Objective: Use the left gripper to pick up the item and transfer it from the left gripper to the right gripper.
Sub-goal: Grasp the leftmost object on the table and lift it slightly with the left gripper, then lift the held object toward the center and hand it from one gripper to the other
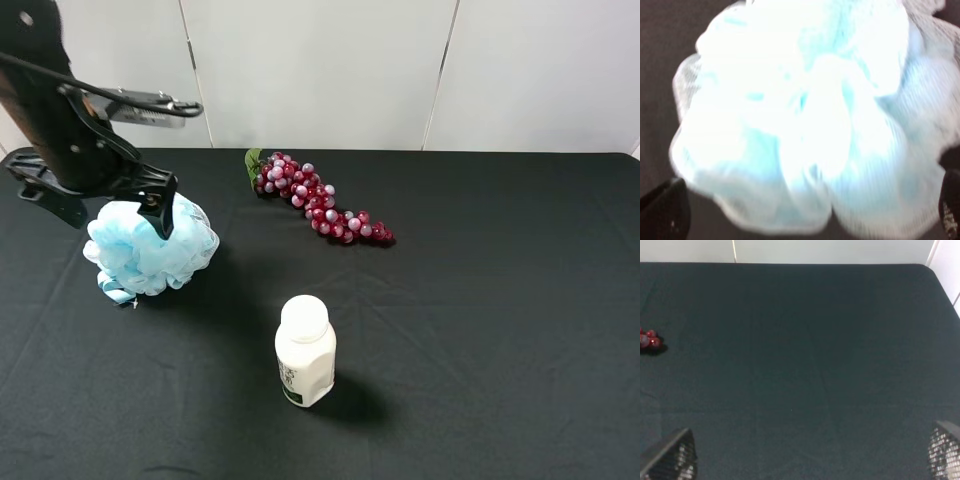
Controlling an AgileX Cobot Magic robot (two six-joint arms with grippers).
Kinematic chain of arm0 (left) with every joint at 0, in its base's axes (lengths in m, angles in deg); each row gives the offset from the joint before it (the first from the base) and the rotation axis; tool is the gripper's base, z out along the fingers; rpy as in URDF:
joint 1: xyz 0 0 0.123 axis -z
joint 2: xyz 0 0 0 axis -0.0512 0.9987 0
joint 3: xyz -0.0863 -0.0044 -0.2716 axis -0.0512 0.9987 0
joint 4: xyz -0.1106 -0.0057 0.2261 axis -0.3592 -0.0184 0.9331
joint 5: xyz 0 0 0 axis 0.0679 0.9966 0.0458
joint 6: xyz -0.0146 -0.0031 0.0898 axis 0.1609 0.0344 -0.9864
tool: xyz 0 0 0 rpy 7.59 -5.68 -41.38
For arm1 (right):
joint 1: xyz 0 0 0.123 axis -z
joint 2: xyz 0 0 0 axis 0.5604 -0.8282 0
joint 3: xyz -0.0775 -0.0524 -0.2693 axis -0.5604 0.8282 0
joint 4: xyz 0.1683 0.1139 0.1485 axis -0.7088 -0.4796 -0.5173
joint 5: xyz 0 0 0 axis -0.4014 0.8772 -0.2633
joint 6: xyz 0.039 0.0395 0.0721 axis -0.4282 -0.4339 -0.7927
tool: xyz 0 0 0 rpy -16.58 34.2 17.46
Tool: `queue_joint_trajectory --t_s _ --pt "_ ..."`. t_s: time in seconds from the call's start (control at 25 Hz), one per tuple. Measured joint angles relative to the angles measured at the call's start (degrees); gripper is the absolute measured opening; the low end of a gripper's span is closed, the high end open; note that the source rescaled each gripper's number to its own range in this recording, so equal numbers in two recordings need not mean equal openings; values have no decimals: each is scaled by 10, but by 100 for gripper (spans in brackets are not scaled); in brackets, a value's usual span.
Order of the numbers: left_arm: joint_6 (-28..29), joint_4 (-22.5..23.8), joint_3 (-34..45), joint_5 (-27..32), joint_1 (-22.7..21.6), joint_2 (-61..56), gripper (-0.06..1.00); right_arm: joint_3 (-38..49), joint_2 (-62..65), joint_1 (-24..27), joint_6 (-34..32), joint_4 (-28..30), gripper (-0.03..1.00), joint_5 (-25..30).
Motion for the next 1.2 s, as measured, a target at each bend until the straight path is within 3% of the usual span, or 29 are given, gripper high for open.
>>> queue_joint_trajectory --t_s 0.24,0.44,0.56,0.84,1.2 --pt "-2 -1 0 -54 0 54 100 0 0 0 0 0 100 0" --pt "-3 -1 0 -79 0 81 87 0 0 0 0 0 100 0" --pt "-5 -1 0 -84 0 82 71 0 0 0 0 0 100 0" --pt "-6 -2 0 -83 0 82 14 0 0 0 0 0 100 0" --pt "-6 -2 -7 -73 0 82 9 0 0 0 0 0 100 0"
